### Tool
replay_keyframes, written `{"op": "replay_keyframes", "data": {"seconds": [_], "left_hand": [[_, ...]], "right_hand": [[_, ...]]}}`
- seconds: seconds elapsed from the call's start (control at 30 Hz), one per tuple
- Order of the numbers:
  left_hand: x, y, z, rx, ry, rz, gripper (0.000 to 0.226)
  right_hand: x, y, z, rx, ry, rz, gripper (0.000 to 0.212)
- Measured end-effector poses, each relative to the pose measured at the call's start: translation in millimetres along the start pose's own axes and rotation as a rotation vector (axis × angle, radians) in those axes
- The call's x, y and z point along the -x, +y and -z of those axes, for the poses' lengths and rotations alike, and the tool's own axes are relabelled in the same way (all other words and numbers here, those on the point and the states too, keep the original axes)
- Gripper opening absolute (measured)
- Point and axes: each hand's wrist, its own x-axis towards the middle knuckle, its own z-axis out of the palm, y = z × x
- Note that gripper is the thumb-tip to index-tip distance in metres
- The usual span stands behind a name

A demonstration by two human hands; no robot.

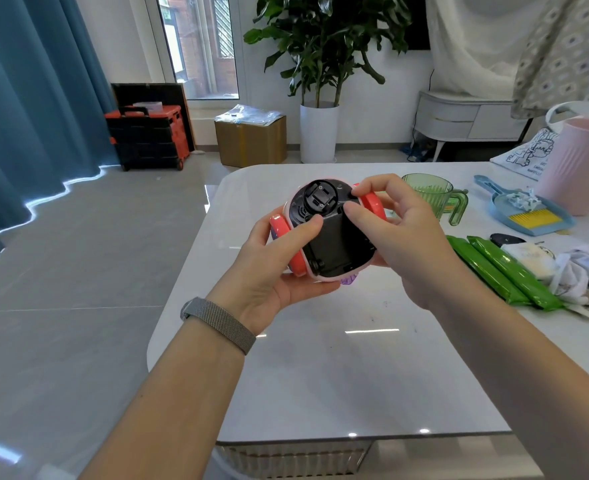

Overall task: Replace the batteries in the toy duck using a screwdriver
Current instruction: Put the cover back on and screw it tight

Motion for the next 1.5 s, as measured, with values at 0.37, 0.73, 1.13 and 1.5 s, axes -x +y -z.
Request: {"op": "replay_keyframes", "data": {"seconds": [0.37, 0.73, 1.13, 1.5], "left_hand": [[-0.6, 3.1, 0.8, -0.055, 0.041, -0.036, 0.050], [1.8, -2.1, 0.4, -0.198, 0.078, -0.120, 0.048], [5.9, -1.2, 11.0, -0.290, 0.170, -0.070, 0.054], [3.5, -7.6, 3.6, -0.099, 0.030, -0.080, 0.045]], "right_hand": [[-0.6, -3.1, -0.2, 0.033, -0.011, -0.020, 0.021], [-1.0, 7.0, 5.4, -0.057, -0.036, -0.105, 0.037], [7.5, 3.4, 10.5, -0.087, -0.064, -0.132, 0.046], [10.6, 4.8, 6.1, -0.057, 0.004, -0.137, 0.034]]}}
